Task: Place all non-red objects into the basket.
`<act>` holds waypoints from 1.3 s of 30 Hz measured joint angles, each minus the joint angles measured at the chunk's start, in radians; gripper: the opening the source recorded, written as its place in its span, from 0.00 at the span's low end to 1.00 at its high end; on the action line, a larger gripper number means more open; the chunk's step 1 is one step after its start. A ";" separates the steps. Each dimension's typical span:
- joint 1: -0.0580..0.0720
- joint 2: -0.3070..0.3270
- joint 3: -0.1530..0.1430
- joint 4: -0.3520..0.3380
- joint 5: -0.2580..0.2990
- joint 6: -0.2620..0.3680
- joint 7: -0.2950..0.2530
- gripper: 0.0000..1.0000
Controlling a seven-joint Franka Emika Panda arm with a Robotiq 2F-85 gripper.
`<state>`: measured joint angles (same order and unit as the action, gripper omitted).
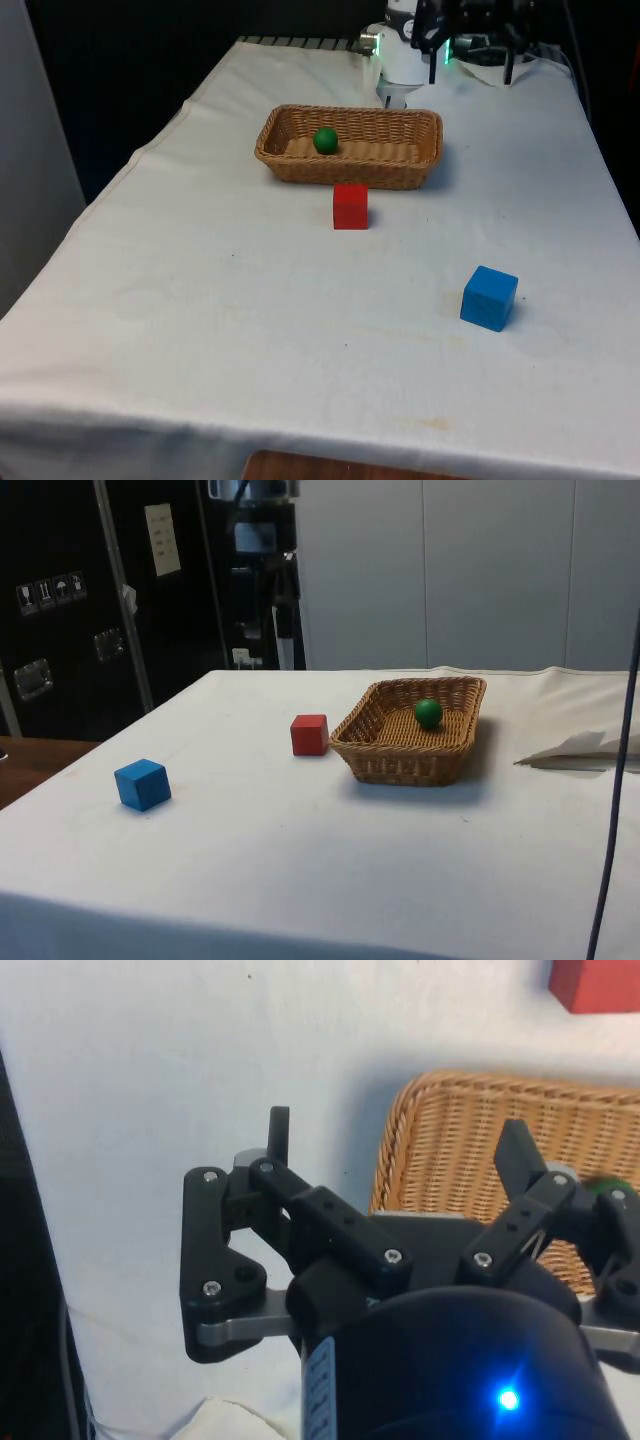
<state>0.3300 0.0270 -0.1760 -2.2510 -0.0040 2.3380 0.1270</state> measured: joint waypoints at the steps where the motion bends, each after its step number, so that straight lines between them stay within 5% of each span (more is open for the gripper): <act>1: 0.000 0.009 0.002 0.011 0.001 -0.005 0.001 1.00; 39: -0.001 0.461 0.055 0.484 0.100 -0.043 0.014 1.00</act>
<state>0.3290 0.4880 -0.1210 -1.7670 0.0960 2.2950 0.1410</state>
